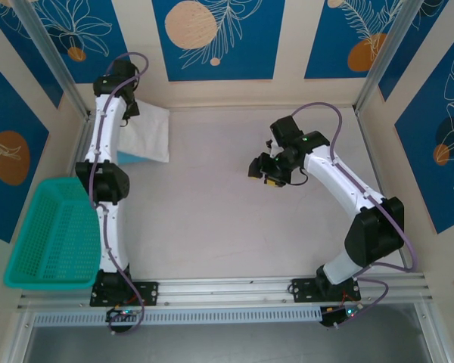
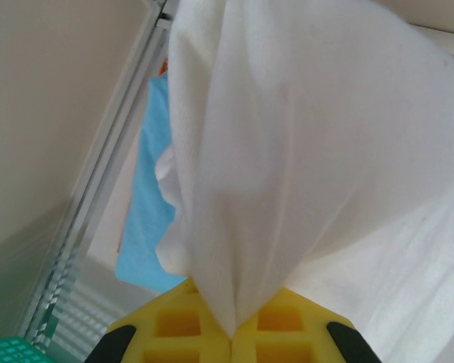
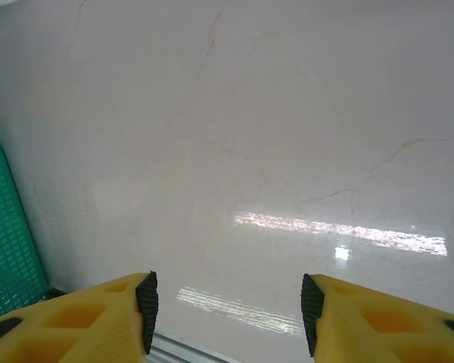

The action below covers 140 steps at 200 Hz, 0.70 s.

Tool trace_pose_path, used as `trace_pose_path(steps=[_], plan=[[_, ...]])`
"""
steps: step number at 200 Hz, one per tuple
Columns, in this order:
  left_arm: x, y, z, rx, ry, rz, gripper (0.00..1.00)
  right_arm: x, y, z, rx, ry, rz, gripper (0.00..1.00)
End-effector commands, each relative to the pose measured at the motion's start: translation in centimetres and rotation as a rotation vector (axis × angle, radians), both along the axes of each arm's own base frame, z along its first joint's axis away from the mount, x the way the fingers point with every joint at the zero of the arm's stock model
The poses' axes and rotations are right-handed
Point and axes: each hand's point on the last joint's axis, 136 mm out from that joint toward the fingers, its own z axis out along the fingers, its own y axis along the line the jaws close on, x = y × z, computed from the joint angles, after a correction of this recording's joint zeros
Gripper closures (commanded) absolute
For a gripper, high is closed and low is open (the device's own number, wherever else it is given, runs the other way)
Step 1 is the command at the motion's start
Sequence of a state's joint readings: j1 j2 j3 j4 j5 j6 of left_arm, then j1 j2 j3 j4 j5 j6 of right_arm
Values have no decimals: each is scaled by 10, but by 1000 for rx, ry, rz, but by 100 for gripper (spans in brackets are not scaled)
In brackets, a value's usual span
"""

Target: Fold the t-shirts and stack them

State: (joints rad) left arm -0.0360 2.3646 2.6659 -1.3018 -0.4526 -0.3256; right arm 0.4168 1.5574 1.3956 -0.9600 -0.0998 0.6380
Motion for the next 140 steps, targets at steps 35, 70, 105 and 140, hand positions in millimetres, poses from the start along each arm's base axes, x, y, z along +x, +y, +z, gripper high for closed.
trace_pose_path(steps=[35, 70, 105, 140], plan=[[8, 77, -34, 34, 30, 133, 57, -2, 3, 4, -22, 33, 19, 44], [-18, 129, -50, -70, 25, 382, 25, -2, 0, 8, -43, 48, 20, 44], [-28, 119, -17, -150, -57, 415, 1, 9, -16, 13, -48, 39, -47, 44], [-36, 77, 25, -240, -138, 342, 0, 25, -40, 26, -102, -75, -156, 41]])
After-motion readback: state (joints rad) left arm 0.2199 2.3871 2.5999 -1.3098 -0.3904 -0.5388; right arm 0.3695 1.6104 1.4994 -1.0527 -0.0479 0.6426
